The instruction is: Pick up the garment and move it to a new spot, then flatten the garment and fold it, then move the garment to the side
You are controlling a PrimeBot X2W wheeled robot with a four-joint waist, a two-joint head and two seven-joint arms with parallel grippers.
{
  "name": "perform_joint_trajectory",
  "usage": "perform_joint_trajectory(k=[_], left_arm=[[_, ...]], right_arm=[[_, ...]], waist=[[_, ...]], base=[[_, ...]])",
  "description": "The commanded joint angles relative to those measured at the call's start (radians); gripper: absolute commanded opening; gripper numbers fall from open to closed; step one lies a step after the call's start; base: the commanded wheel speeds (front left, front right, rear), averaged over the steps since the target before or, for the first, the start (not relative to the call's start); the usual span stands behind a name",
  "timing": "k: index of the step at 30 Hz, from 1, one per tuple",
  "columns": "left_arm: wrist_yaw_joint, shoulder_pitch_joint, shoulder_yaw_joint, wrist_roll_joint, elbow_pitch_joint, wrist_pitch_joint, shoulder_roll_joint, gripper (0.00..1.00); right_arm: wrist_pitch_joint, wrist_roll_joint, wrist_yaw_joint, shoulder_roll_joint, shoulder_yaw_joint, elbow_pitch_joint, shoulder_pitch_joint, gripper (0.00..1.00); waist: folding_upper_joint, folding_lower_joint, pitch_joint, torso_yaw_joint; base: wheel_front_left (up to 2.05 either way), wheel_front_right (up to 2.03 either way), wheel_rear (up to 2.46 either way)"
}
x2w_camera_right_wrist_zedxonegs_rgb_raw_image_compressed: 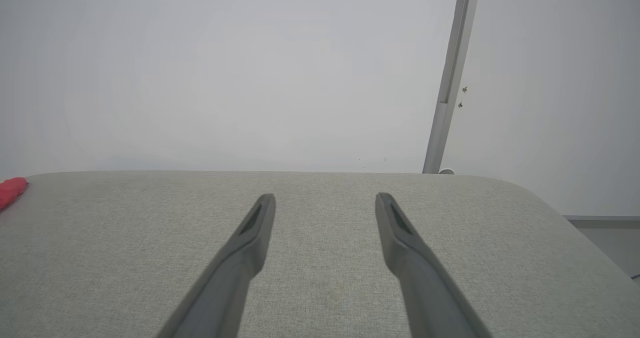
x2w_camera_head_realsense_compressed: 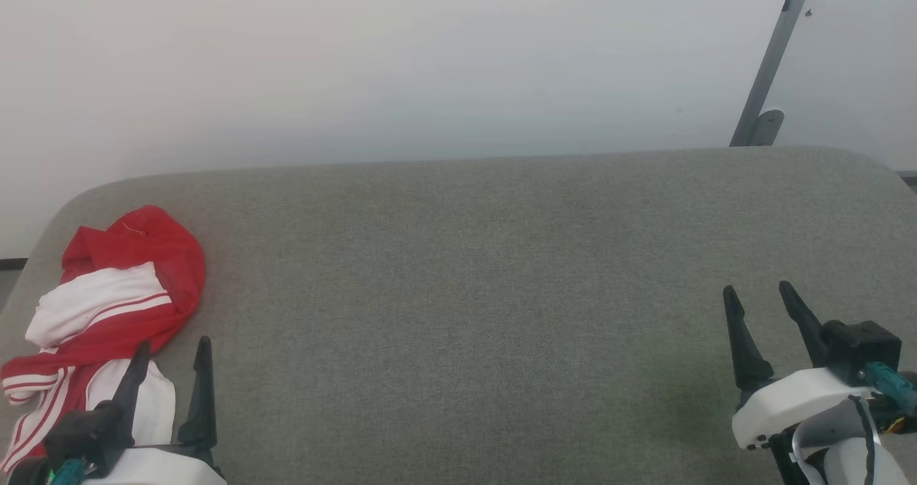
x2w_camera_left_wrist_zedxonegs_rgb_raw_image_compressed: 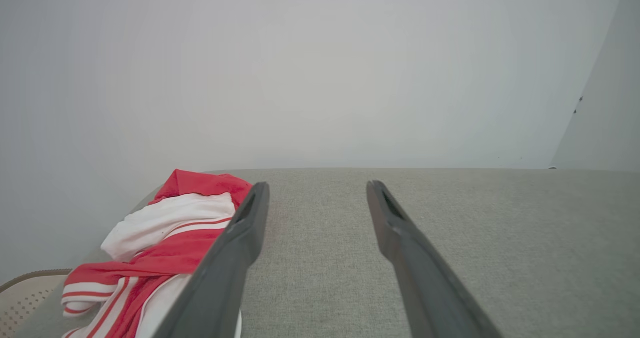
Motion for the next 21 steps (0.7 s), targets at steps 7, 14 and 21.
perform_joint_trajectory(k=[7,14,21], left_arm=[[-0.009,0.003,0.005,-0.015,0.004,-0.004,-0.007,1.0],[0.008,-0.02,0.019,-0.038,0.025,0.005,-0.012,1.0],[0.032,-0.023,0.041,-0.057,-0.004,0.034,-0.003,1.0]], right_arm=[[-0.009,-0.007,0.0,0.003,-0.001,-0.015,0.009,1.0],[-0.005,-0.007,0.0,-0.002,0.023,-0.02,0.012,1.0],[0.007,0.001,0.0,-0.003,0.105,-0.005,-0.009,1.0]], waist=[[0.0,0.0,0.001,0.006],[0.0,0.0,-0.007,0.062],[0.0,0.0,-0.03,0.213]], base=[[0.0,0.0,0.0],[0.0,0.0,0.0],[0.0,0.0,0.0]])
